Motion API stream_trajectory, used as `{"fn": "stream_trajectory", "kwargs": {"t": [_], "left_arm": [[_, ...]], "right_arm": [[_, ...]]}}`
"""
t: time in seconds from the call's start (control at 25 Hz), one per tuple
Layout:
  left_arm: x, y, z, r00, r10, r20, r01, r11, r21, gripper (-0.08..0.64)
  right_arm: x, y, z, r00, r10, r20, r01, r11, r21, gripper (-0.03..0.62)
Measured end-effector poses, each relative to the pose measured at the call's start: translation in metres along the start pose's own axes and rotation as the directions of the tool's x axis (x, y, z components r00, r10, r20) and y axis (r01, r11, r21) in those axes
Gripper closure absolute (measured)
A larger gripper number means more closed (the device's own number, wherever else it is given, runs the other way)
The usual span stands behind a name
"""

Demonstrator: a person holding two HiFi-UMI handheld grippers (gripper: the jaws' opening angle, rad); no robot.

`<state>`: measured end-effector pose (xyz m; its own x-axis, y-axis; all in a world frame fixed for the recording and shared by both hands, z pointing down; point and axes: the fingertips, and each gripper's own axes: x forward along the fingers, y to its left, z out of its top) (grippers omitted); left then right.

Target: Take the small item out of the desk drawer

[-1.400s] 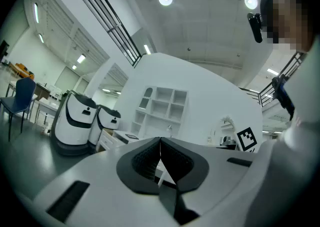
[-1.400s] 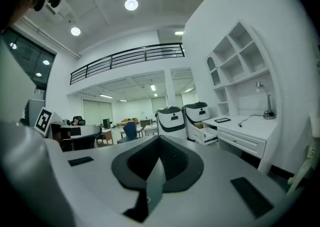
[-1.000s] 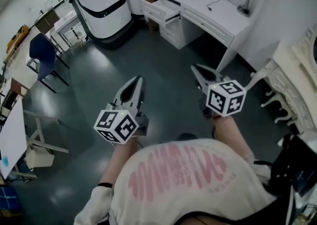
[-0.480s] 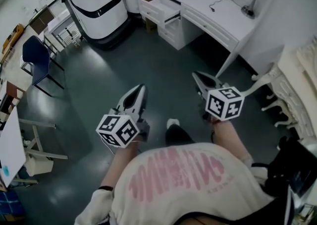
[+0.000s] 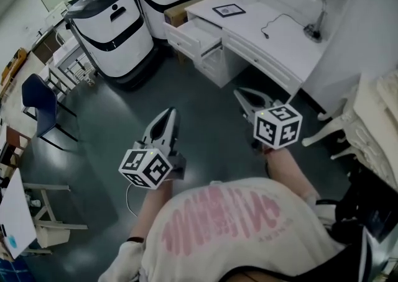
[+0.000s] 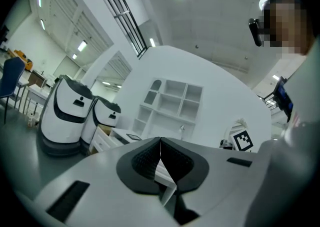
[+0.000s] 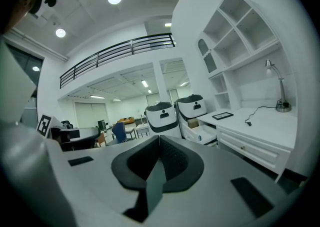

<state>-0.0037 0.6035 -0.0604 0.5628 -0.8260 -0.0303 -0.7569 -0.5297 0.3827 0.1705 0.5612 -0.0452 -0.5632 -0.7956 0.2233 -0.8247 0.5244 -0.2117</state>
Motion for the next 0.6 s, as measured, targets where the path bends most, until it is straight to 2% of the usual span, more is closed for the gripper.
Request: {"fn": "stream_trajectory", "kwargs": {"t": [0.2, 0.44, 0.6], "left_arm": [[0.046, 0.017, 0.003, 1.0, 0.022, -0.016, -0.021, 1.0, 0.01, 0.531], [0.081, 0.043, -0.021, 0.991, 0.029, -0.128, -0.031, 0.999, -0.019, 0.531], [0.111, 0.075, -0.036, 0.987, 0.046, -0.152, -0.055, 0.997, -0.053, 0.531]], "right_arm": [[0.032, -0.036, 0.014, 1.0, 0.0, -0.009, 0.0, 1.0, 0.009, 0.575], [0.07, -0.075, -0.013, 0.996, -0.017, -0.083, 0.025, 0.995, 0.1, 0.575], [0.105, -0.098, -0.028, 0.992, -0.021, -0.124, 0.035, 0.993, 0.114, 0.575]]}}
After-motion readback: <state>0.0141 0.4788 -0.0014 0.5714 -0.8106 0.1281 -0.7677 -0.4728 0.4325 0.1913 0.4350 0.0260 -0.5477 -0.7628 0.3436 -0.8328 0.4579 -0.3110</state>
